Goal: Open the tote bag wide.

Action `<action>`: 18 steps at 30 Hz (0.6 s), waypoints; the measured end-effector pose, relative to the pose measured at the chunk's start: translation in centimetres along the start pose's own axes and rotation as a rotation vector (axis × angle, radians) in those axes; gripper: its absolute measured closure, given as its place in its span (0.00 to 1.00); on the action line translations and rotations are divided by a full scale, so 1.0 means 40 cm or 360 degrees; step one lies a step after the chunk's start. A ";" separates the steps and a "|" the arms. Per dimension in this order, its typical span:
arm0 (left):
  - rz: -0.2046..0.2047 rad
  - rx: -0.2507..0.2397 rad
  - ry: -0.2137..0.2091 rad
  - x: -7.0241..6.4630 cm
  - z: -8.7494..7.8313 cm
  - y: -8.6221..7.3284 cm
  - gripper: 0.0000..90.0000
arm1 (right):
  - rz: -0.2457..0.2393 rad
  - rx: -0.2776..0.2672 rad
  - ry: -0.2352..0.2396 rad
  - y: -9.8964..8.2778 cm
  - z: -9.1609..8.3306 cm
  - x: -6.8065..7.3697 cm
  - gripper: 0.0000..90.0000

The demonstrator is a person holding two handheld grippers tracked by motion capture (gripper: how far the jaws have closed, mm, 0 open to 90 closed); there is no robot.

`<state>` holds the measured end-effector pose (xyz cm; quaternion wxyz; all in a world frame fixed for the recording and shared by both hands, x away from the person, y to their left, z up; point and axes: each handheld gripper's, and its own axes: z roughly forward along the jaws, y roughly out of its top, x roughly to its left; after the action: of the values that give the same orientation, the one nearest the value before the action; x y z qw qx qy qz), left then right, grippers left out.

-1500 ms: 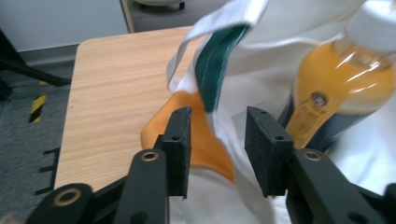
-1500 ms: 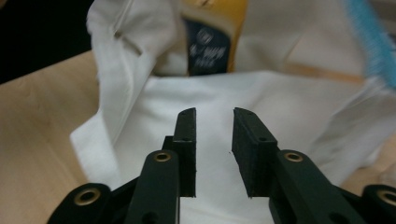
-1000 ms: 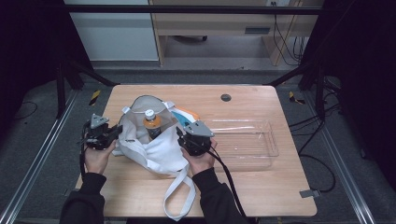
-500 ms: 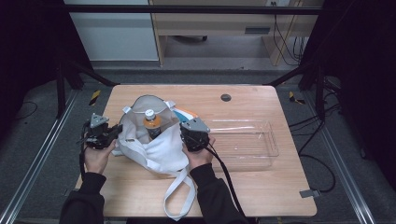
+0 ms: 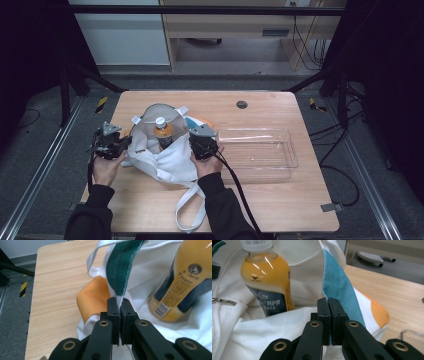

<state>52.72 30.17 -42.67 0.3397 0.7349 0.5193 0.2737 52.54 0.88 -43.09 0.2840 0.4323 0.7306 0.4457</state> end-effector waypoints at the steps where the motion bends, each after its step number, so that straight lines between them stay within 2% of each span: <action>1: 0.0002 0.0007 0.0003 0.000 0.003 0.000 0.98 | 0.0005 0.0014 0.0003 -0.004 0.005 0.002 0.98; 8: 0.0026 0.0087 0.0027 0.002 0.029 -0.013 0.98 | 0.0010 0.0039 0.0011 -0.027 0.033 0.009 0.98; 10: 0.0035 0.0086 0.0034 0.001 0.031 -0.015 0.98 | -0.0001 0.0039 0.0017 -0.033 0.035 0.011 0.98; 13: 0.0037 0.0031 0.0023 -0.001 0.018 -0.012 0.96 | -0.0021 0.0028 0.0014 -0.032 0.030 0.013 0.98; 15: 0.0028 -0.0032 -0.0005 0.001 0.005 -0.006 0.84 | -0.0016 0.0003 0.0021 -0.027 0.020 0.011 0.96; 18: 0.0036 -0.0127 -0.0030 -0.002 -0.020 0.004 0.73 | -0.0008 -0.0051 0.0045 -0.020 0.002 0.007 0.89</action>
<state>52.20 30.24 -42.05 0.3705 0.7291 0.4963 0.2910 52.17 0.99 -43.85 0.2817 0.4194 0.7284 0.4628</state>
